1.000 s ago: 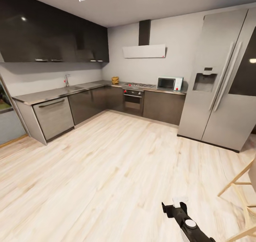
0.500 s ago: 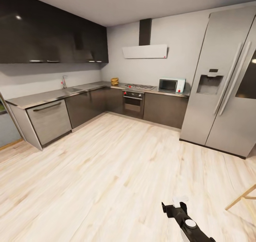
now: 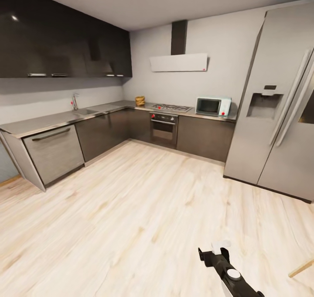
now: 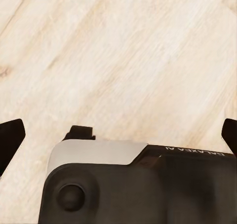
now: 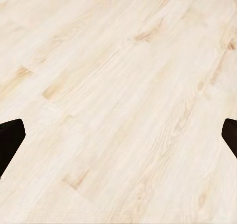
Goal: In the kitchen, take the popcorn bag from the countertop, put it into the microwave, and heat it until the popcorn is cooked so the cooked popcorn ends up inside the bag.
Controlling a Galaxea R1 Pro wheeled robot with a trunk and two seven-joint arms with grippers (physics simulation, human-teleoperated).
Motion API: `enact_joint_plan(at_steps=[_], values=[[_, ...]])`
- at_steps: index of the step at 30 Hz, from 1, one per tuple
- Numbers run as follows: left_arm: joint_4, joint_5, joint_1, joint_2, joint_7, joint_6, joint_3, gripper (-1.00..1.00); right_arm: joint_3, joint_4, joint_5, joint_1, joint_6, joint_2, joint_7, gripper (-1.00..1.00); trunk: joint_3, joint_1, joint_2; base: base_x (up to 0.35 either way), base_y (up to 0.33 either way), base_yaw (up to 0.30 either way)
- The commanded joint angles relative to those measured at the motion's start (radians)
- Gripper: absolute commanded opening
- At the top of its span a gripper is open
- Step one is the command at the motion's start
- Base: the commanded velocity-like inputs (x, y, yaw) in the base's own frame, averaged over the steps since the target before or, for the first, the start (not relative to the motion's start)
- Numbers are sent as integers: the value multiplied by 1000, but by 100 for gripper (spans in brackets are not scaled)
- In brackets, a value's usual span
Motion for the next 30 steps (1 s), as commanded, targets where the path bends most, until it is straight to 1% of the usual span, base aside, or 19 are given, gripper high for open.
enact_joint_plan(at_steps=[1, 6, 8, 9, 10, 11, 12, 13, 14, 17, 18, 21, 30], values=[[1, 1, -1, -1, 0, -3, 4, 100, 4, 0, -1, 0, -3, -1, -1, 100, -1, 1, -1, 350, 0, 0], [1, 1, 0, -1, 0, -3, 4, 100, 3, -8, -1, -1, 0, -1, -3, 100, -1, 1, -1, 350, 0, 0], [1, 1, 0, -1, 0, -3, 4, 100, 2, -26, -2, -10, 16, -1, -4, 100, -1, 1, -1, 350, 0, 0], [1, 1, 0, -1, 0, -3, 4, 100, 1, -70, -2, -17, 55, 0, -5, 100, -1, 1, -1, 350, 0, 0], [1, 1, 0, -1, 0, -3, 4, 100, 0, -201, -2, -30, 156, 1, -8, 100, -1, 1, -1, 350, 0, 0], [1, 1, 1, -1, 0, -3, 4, 100, 0, -266, -2, -32, 204, 1, -12, 100, -1, 1, -1, 350, 0, 0], [1, 1, 1, -1, 0, -3, 4, 100, 0, -365, -3, -34, 278, 3, -30, 100, -1, 1, -1, 350, 0, 0], [1, 1, 1, -1, 0, -3, 4, 100, 0, -423, -3, -35, 319, 9, -47, 100, -1, 1, -1, 350, 0, 0], [1, 1, 1, -1, 0, -3, 4, 100, 0, -499, -3, -36, 365, 23, -76, 100, -1, 1, -1, 350, 0, 0], [1, 1, 1, -1, 0, -3, 3, 100, 1, -609, -2, -40, 412, 51, -124, 100, -1, 1, -1, 350, 0, 0], [1, 1, 1, -1, 0, -3, 3, 100, 0, -629, -2, -48, 417, 53, -128, 100, -1, 1, -1, 350, 0, 0], [1, 1, 1, -1, 0, -3, 3, 100, 1, -645, -2, -53, 419, 49, -127, 100, -1, 1, -1, 350, 13, -91], [1, 1, 1, -1, 0, -4, 3, 100, 0, -652, -3, -52, 419, 44, -125, 100, -1, 1, -1, 350, 74, -285]])
